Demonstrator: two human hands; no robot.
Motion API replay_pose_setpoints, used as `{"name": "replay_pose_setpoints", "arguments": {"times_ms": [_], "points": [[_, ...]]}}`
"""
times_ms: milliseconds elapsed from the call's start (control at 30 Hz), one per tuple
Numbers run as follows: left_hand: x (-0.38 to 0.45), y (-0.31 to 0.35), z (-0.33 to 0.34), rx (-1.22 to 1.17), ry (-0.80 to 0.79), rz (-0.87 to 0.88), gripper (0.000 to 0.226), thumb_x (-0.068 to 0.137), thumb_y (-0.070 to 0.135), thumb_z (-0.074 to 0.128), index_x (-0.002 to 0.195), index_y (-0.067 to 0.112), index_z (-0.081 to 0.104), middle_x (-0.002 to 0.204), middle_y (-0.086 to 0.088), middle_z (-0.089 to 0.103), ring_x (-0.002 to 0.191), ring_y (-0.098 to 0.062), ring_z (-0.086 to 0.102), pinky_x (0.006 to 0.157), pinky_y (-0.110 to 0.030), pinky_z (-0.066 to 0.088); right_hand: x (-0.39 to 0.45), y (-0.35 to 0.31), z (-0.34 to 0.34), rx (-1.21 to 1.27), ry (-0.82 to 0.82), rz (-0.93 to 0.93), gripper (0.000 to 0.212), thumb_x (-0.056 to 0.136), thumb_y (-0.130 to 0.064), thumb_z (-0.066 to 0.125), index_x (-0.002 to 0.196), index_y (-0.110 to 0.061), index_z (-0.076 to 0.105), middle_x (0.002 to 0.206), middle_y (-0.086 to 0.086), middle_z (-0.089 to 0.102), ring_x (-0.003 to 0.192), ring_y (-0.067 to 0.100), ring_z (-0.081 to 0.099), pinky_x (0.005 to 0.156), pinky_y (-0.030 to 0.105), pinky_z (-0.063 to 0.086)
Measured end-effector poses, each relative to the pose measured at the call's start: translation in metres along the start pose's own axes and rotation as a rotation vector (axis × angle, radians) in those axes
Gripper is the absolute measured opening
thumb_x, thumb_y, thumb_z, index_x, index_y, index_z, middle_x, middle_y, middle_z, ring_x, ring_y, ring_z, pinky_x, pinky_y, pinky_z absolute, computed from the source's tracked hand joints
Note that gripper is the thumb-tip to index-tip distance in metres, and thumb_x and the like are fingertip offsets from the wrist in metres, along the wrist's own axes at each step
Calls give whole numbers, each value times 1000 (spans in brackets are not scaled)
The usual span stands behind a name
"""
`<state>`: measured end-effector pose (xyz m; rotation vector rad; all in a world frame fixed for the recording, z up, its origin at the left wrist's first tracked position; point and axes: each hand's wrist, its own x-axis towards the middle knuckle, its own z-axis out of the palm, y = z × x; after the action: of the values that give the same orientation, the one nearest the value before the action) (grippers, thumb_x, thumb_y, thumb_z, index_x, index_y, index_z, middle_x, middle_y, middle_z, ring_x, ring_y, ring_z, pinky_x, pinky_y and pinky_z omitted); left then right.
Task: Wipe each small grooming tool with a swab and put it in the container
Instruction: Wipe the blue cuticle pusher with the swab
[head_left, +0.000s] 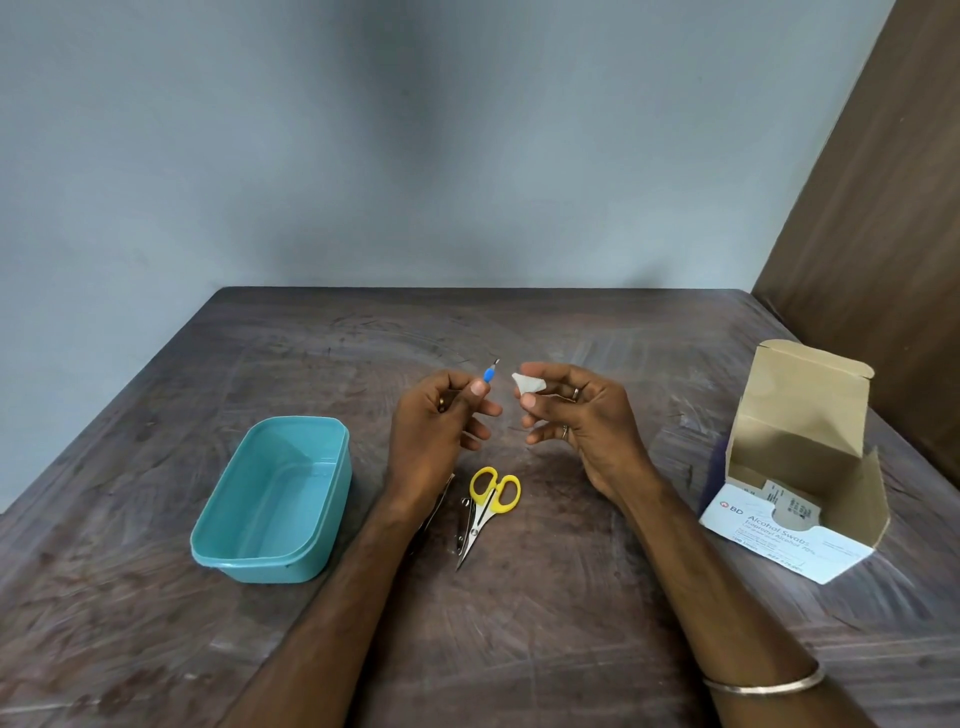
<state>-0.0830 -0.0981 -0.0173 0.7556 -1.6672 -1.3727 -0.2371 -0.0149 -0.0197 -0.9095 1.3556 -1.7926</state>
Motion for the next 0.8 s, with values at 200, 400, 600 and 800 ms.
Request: {"name": "replay_pose_setpoints", "arguments": {"times_ms": [200,400,600,800], "points": [[-1,2,0,-9,0,0,14,97,22,57,99,12,67,81,-6,75,62,-18,67,59,-32,56,-2,-1,1,-19,-8,8,25,84,3,71,105,-10,75,86,11,74,62,19,68,54,32,59],[-1,3,2,-25,21,9,10,95,19,61,94,12,68,80,-6,74,62,-15,66,56,-26,57,-1,0,1,-32,4,6,13,87,-3,71,99,-7,75,80,8,74,58,21,66,52,32,57],[0,2,4,-26,74,14,9,92,22,66,88,19,73,76,3,70,72,-8,64,60,-24,57,0,5,3,-15,-41,-16,21,84,6,70,99,-8,75,85,12,76,73,23,74,70,34,62],[0,2,4,-26,74,-26,12,93,21,65,84,20,73,73,3,72,67,-9,66,60,-27,57,-2,5,4,-2,-86,8,33,82,13,68,106,-8,74,96,17,78,93,28,76,90,37,60]]}}
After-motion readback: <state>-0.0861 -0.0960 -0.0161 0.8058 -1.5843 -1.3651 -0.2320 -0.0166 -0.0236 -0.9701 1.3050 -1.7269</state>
